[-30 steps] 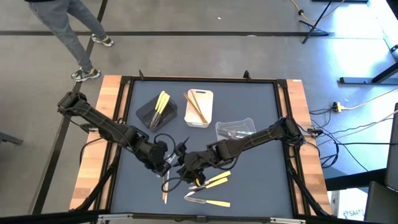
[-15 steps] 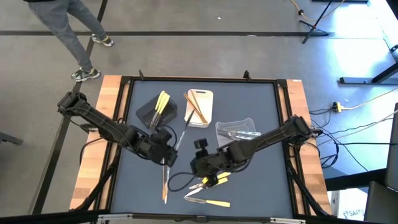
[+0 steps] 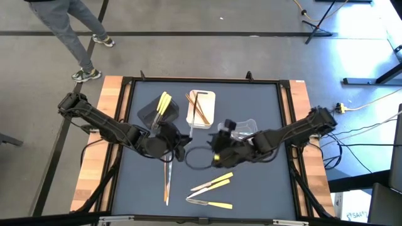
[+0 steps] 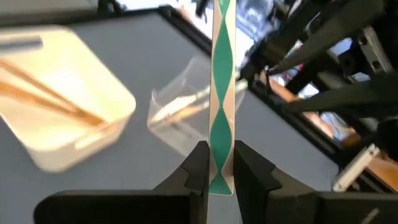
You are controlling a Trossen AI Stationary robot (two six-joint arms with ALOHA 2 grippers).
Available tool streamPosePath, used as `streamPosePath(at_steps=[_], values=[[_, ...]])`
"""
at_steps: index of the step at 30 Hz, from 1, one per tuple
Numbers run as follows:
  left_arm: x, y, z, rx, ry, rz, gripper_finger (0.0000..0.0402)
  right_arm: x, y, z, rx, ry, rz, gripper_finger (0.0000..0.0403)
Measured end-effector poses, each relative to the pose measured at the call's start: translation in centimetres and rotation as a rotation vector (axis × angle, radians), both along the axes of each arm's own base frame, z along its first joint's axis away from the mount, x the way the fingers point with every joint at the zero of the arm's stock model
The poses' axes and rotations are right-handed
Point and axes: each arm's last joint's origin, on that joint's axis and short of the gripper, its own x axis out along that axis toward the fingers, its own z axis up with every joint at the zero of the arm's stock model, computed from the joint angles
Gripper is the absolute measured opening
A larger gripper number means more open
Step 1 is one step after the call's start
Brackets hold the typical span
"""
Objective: Sort silverware by color (type)
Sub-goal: Put the left green knife into the transparent bin
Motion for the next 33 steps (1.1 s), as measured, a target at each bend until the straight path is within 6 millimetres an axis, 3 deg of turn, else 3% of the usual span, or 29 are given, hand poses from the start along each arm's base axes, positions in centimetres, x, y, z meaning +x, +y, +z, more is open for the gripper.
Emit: streamPosePath(at_steps=[3, 10, 18, 24, 33], values=[[0.0, 0.1, 0.2, 0.045, -0.015, 0.029, 0.0043, -0.3, -0.3, 0.0, 0.073, -0.163, -0.112, 0.0117], [0.0, 0.2, 0.2, 0.06, -0.021, 0.051, 0.0043, 1.3, -0.2, 0.5, 0.175, -0.357, -0.123, 0.0117], [0.0, 0.2, 0.2, 0.074, -0.015, 0.044, 0.0043, 2.6, -1.6, 0.9, 0.254, -0.452, -0.161, 0.0117], [0.1, 0.1, 0.3, 0.078, -0.016, 0.042, 0.0043, 3.7, -1.7, 0.0, 0.328, -0.446, -0.11, 0.0117], [0.1, 0.1, 0.3, 0.08, -0.016, 0.041, 0.0043, 4.6, -1.5, -1.1, 0.292, -0.456, -0.156, 0.0117]])
